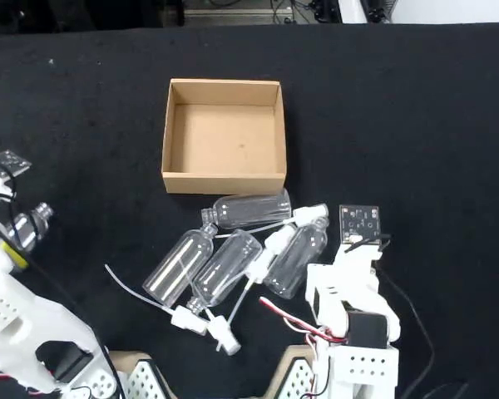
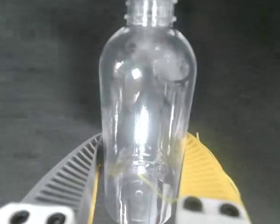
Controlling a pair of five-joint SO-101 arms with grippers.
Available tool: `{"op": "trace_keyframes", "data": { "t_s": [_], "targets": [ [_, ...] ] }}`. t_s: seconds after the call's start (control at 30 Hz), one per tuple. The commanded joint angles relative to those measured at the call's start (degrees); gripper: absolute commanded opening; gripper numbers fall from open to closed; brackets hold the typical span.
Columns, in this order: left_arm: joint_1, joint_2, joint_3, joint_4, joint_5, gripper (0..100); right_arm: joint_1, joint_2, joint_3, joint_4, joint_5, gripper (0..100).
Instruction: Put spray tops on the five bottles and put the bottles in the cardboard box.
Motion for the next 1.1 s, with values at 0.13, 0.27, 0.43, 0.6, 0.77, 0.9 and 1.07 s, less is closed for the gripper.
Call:
{"op": "trace_keyframes", "data": {
  "t_s": [0.13, 0.27, 0.43, 0.6, 0.77, 0.9, 1.07],
  "targets": [
    [-5.67, -0.88, -5.41, 9.76, 9.23, 14, 1.23, -5.67, -0.04, 1.32, 0.26, 1.1],
    [-10.15, -0.35, -5.32, 10.02, 16.88, 16, 1.23, -5.67, -0.04, 1.32, 0.26, 1.1],
    [-13.05, -0.26, -5.23, 10.11, 17.58, 32, 1.23, -5.67, -0.04, 1.32, 0.26, 1.1],
    [-10.95, -0.7, -5.85, 9.67, 17.67, 30, 1.23, -5.67, -0.04, 1.32, 0.26, 1.1],
    [-5.93, -0.35, -5.85, 8.44, 17.67, 29, 1.23, -5.67, -0.04, 1.32, 0.26, 1.1],
    [-3.3, -0.26, -5.05, 6.68, 17.32, 29, 1.23, -5.67, -0.04, 1.32, 0.26, 1.1],
    [-3.38, -0.88, 1.01, -4.66, 17.14, 29, 1.23, -5.67, -0.04, 1.32, 0.26, 1.1]
  ]
}}
